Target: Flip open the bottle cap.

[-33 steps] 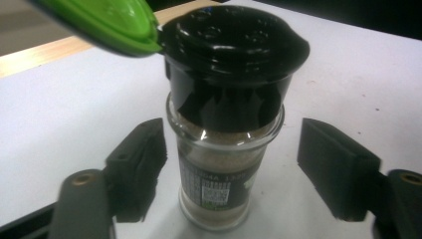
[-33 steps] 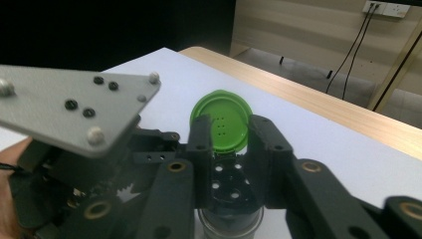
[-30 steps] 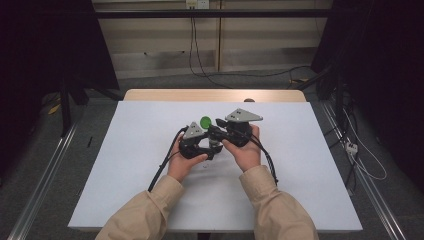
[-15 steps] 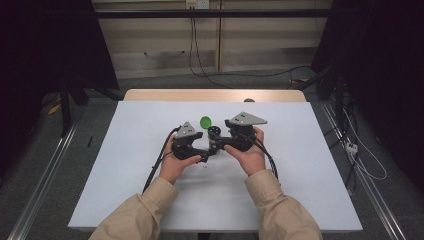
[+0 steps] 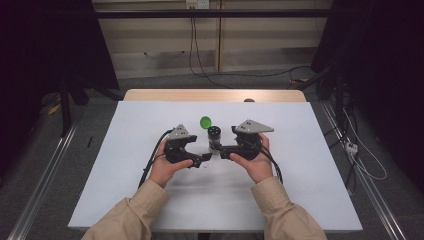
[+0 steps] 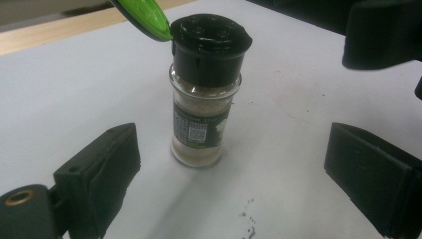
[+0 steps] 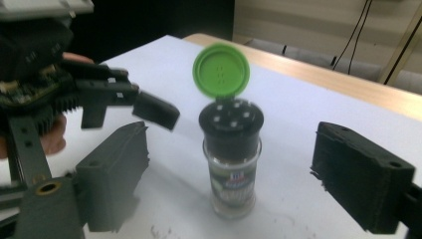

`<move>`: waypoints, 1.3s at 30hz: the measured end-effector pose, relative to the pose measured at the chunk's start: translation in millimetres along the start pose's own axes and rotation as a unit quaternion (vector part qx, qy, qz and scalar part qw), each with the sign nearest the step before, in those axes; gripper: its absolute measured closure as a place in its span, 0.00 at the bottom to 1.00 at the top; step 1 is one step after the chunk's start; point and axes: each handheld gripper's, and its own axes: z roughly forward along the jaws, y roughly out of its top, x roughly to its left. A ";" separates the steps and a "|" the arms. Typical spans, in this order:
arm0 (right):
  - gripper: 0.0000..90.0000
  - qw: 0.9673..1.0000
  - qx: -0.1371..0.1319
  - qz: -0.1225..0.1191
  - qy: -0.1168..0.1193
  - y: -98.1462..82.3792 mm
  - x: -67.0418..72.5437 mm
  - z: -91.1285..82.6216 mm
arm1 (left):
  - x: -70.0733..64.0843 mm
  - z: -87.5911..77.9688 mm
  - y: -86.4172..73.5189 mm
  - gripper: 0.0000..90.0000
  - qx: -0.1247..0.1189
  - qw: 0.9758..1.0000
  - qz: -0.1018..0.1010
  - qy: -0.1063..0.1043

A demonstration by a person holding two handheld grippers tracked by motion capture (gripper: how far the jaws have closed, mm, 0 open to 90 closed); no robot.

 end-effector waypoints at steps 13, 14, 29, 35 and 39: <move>0.12 1.000 -0.004 0.006 0.000 -18.7 -7.7 -23.4 | 0.4 -21.2 -8.1 0.06 0.005 1.000 -0.001 0.000; 0.12 1.000 -0.005 0.007 -0.001 -20.1 -8.5 -25.2 | 0.4 -23.0 -8.4 0.06 0.004 1.000 0.004 0.001; 0.12 1.000 -0.006 0.019 -0.008 -41.9 -17.3 -45.0 | 0.7 -44.7 -23.0 0.06 0.007 1.000 0.009 0.004; 0.12 1.000 -0.007 0.022 -0.010 -48.9 -19.5 -51.4 | 3.9 -56.5 -30.3 0.06 0.006 1.000 0.004 0.009; 0.11 1.000 -0.008 0.025 -0.012 -54.2 -21.4 -55.2 | 6.8 -64.8 -35.8 0.06 0.004 1.000 0.001 0.013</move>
